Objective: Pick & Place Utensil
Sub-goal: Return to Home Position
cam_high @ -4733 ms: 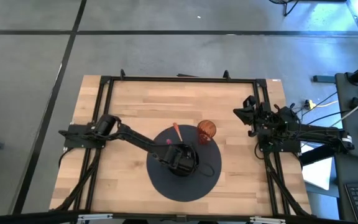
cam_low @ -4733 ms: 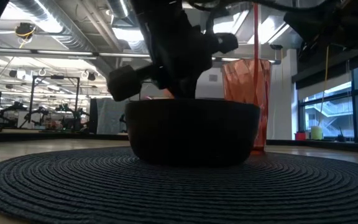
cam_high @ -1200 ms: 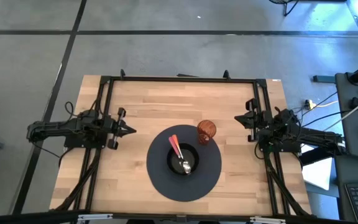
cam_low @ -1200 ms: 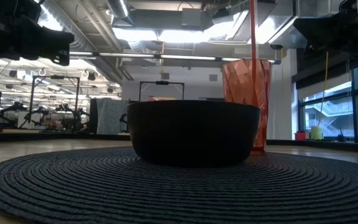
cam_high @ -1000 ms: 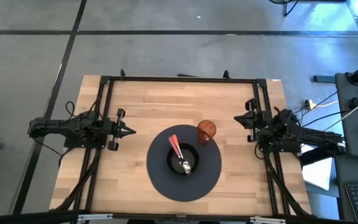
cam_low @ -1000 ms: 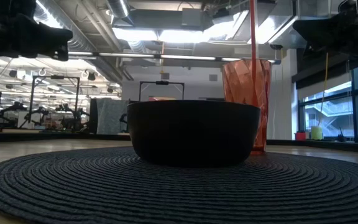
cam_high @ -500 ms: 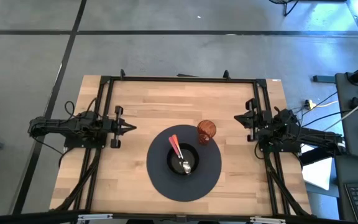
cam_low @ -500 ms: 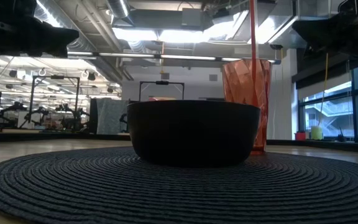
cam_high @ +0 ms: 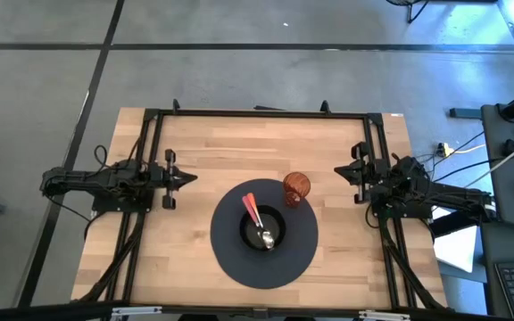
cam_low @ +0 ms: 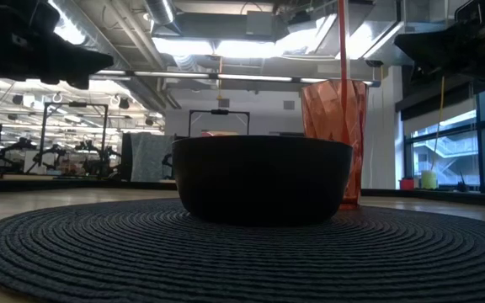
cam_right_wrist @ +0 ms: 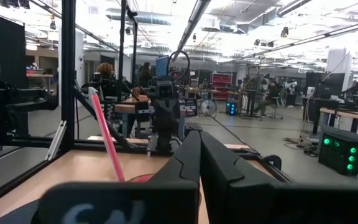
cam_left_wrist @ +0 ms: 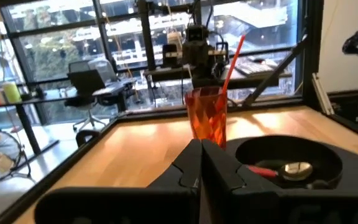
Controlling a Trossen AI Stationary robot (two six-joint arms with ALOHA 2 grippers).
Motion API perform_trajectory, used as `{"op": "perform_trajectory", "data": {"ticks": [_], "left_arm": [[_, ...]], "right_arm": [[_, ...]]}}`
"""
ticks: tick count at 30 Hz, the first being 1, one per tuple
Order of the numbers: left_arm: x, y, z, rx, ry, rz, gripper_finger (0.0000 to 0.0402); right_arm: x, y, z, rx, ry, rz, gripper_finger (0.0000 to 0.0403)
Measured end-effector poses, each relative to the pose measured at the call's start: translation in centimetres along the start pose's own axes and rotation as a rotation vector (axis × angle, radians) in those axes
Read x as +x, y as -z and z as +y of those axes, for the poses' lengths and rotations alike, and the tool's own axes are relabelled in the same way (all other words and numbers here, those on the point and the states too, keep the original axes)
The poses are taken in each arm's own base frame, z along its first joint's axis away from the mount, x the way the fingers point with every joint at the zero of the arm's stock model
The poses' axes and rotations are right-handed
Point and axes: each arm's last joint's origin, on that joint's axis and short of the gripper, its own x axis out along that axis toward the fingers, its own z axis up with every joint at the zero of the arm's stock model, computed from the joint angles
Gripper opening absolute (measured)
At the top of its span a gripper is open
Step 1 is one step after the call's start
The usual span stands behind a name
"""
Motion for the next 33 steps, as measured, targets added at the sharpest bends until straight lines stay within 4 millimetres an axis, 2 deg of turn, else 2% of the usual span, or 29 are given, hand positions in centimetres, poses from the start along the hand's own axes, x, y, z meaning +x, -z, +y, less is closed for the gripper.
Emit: {"op": "perform_trajectory", "data": {"ticks": [6, 20, 24, 33], "left_arm": [[-0.01, 0.28, 0.13, -0.016, -0.052, 0.033, 0.0003], [-0.01, 0.27, 0.13, 0.012, -0.05, 0.032, 0.0004], [-0.01, 0.27, 0.12, 0.012, -0.05, 0.032, 0.0004], [-0.01, 0.26, 0.12, 0.013, -0.05, 0.032, 0.0004]], "right_arm": [[0.0, 0.0, 0.0, 0.0, 0.001, 0.0, 0.0003], [-0.01, 0.52, 0.02, 0.063, 0.001, 0.053, 0.0023], [-0.01, 0.51, 0.01, -0.091, -0.001, 0.053, 0.0023], [-0.01, 0.51, 0.01, -0.114, -0.001, 0.053, 0.0012]]}}
